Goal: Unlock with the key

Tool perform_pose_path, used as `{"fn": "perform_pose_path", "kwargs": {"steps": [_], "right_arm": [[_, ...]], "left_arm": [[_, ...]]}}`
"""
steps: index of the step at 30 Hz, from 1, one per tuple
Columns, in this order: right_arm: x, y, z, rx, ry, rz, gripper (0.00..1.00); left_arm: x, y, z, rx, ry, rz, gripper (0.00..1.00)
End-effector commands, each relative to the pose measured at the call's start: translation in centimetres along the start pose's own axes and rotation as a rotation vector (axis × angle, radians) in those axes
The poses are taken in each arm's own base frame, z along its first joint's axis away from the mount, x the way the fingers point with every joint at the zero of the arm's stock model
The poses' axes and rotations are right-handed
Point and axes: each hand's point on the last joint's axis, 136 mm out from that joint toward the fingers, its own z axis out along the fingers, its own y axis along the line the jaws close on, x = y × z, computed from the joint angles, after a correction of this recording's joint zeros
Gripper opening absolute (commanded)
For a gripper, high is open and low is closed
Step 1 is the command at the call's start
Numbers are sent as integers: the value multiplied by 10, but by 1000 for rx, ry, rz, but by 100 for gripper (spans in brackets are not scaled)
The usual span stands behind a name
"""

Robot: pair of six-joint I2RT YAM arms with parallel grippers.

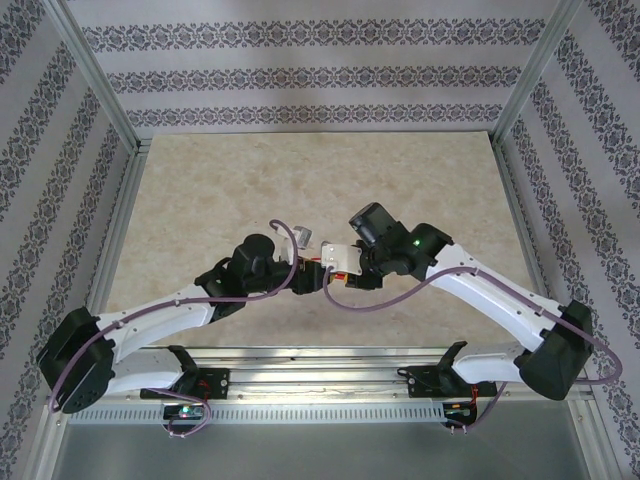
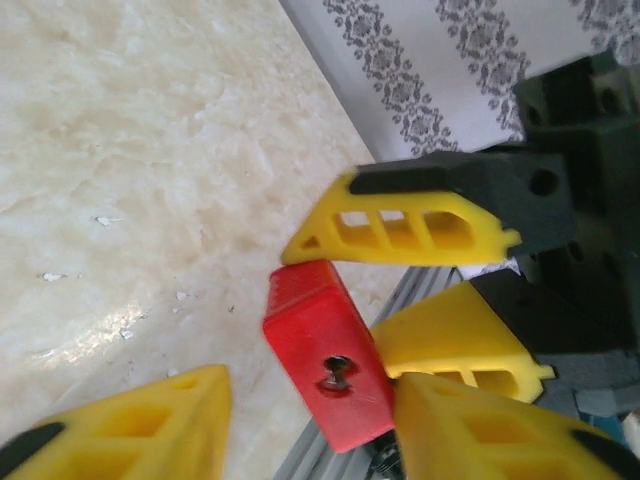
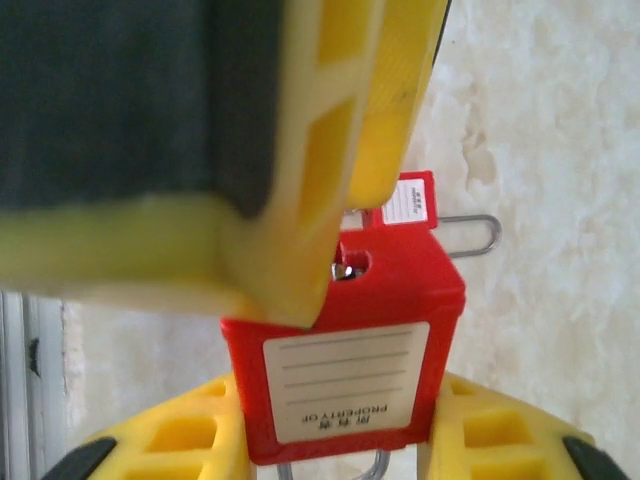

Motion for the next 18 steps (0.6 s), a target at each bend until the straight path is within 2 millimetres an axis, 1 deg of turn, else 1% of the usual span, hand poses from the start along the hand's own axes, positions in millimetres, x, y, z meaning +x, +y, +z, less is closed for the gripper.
{"fn": "perform_pose_path", "kwargs": {"steps": [1,5,9,12,14,16,18], "right_arm": [[-83,16,-19,-36,-348,-169,0],[-76,18,-13,-31,-317,-177,0],[-74,18,-9,-41,-310,-167,0],[-67,15,-1,-39,-275,-152,0],[-61,13,3,-26,-249,-142,0],[-51,12,8,-25,-223,-121,0],[-41,12,14,-19,-194,-98,0]], "left_arm": [[-22,-15,-2,46,-66,9,55],[-29,-16,-9,60,-80,-30,61],[-30,-12,-12,48,-87,-56,62],[-34,6,-21,-19,-120,-96,66],[-39,17,-32,-52,-152,-127,69],[-40,28,-44,-100,-172,-155,72],[-37,37,-55,-129,-184,-181,78]]}}
